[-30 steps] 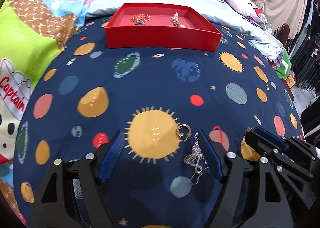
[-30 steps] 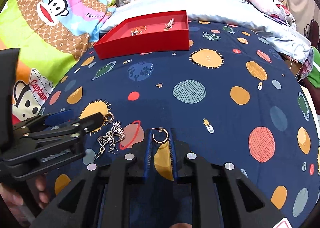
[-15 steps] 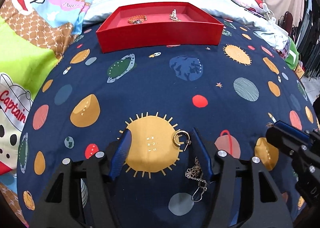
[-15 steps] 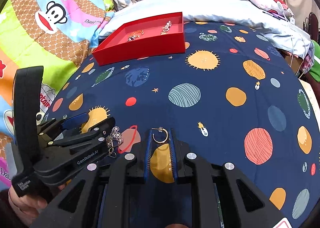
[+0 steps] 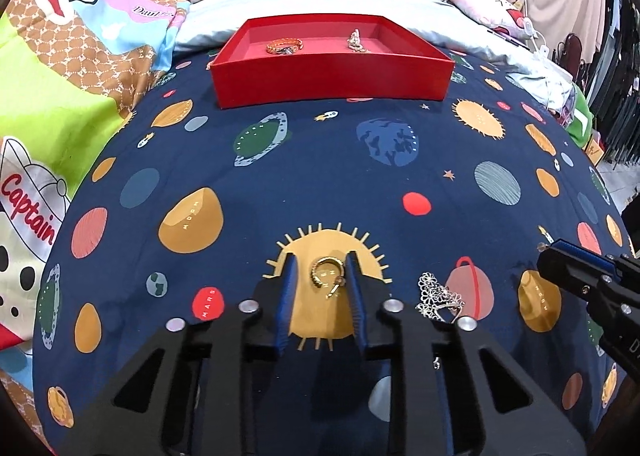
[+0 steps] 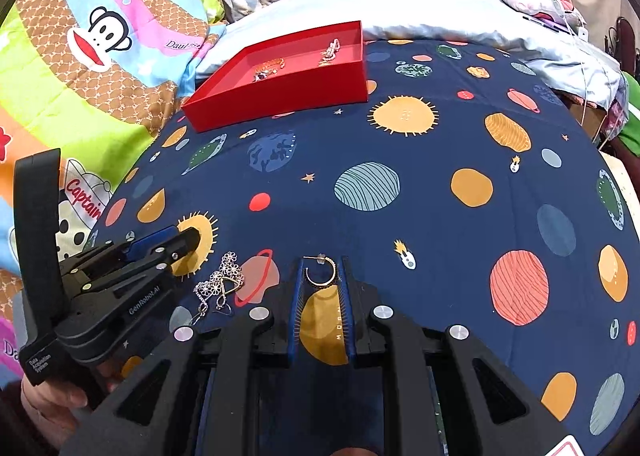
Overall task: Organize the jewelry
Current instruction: 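Grasp the gold hoop earring with the left tool and lift it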
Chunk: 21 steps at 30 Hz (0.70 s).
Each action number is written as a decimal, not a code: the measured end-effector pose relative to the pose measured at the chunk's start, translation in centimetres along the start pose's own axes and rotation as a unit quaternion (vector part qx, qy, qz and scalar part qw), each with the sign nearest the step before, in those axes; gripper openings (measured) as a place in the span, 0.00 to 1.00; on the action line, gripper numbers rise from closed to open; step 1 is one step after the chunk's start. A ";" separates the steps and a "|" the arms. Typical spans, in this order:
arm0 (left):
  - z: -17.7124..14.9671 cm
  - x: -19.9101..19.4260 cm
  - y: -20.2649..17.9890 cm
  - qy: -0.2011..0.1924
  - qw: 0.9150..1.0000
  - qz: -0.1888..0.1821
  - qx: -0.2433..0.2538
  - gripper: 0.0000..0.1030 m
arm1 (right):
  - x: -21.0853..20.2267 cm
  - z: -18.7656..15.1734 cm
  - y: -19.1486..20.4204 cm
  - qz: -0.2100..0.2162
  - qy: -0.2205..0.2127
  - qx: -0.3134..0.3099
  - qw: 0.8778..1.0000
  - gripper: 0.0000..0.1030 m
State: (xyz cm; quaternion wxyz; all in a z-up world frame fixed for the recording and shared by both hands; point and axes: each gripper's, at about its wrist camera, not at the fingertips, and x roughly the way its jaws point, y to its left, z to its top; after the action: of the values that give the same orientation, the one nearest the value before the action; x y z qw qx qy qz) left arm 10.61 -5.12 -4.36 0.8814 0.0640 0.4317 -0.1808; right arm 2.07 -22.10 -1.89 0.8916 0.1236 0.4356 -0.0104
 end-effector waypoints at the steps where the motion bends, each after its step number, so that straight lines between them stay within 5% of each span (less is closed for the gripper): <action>1: 0.0 0.0 0.1 -0.001 1.000 -0.001 0.000 0.17 | 0.0 0.0 0.1 0.000 0.000 -0.001 1.000 0.15; 21: 0.5 -2.8 1.7 -0.008 0.999 -0.035 -0.025 0.16 | -1.7 0.8 1.1 0.008 -0.022 -0.008 1.000 0.15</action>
State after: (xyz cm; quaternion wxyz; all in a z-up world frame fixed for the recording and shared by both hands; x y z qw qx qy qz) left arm 10.02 -2.97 -1.89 0.8793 0.0256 0.4311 -0.2010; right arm 1.79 -21.37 0.15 0.9019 0.1193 0.4151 -0.0028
